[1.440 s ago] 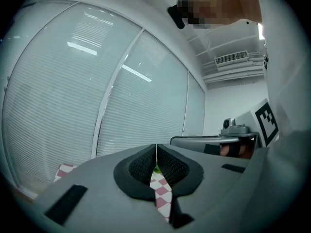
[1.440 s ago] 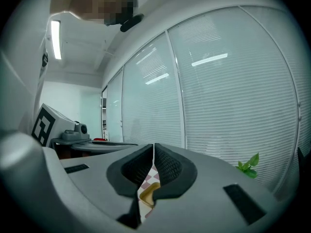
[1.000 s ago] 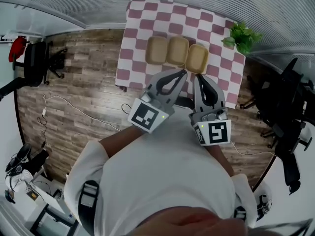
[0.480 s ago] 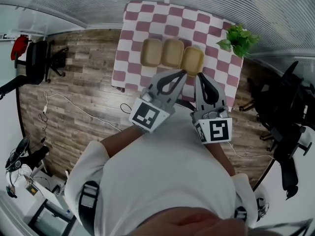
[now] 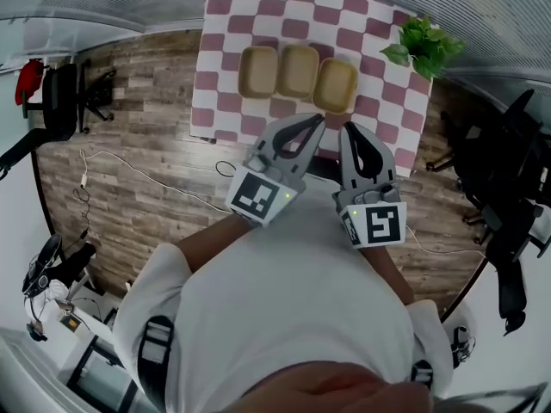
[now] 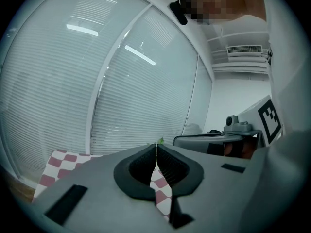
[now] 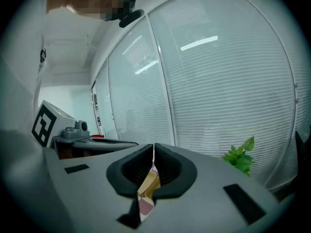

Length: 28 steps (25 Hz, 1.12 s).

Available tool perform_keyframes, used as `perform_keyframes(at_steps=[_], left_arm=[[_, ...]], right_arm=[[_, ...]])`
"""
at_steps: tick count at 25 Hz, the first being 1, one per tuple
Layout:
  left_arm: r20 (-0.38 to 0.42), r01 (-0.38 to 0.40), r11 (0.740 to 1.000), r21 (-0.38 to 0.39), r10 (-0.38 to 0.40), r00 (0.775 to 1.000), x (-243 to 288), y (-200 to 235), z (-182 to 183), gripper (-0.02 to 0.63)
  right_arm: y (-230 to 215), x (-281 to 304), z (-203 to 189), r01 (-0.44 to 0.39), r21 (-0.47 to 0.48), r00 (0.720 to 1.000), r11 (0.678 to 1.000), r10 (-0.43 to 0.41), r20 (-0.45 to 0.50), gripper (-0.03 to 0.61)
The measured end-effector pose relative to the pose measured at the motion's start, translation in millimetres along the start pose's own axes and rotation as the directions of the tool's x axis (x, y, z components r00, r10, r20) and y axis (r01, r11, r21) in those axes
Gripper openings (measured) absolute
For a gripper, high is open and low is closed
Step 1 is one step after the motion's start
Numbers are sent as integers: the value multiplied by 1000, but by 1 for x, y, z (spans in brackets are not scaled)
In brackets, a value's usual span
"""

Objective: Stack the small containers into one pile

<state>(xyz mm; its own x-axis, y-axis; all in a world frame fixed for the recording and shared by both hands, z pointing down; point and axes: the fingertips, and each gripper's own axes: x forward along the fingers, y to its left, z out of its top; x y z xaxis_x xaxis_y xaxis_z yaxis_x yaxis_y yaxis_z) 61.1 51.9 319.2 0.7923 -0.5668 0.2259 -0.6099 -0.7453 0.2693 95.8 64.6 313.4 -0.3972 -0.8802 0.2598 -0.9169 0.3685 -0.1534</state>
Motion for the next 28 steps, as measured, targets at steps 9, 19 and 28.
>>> perform_keyframes(at_steps=[9, 19, 28], left_arm=[[-86, 7, 997, 79, 0, 996, 24, 12, -29, 37], [-201, -21, 999, 43, 29, 979, 55, 46, -104, 37], [-293, -68, 996, 50, 79, 953, 89, 87, -175, 35]], right_arm=[[-25, 12, -32, 29, -27, 997, 999, -31, -71, 34], [-67, 41, -110, 101, 29, 975, 995, -93, -203, 48], [-120, 73, -213, 205, 55, 912, 977, -170, -374, 103]])
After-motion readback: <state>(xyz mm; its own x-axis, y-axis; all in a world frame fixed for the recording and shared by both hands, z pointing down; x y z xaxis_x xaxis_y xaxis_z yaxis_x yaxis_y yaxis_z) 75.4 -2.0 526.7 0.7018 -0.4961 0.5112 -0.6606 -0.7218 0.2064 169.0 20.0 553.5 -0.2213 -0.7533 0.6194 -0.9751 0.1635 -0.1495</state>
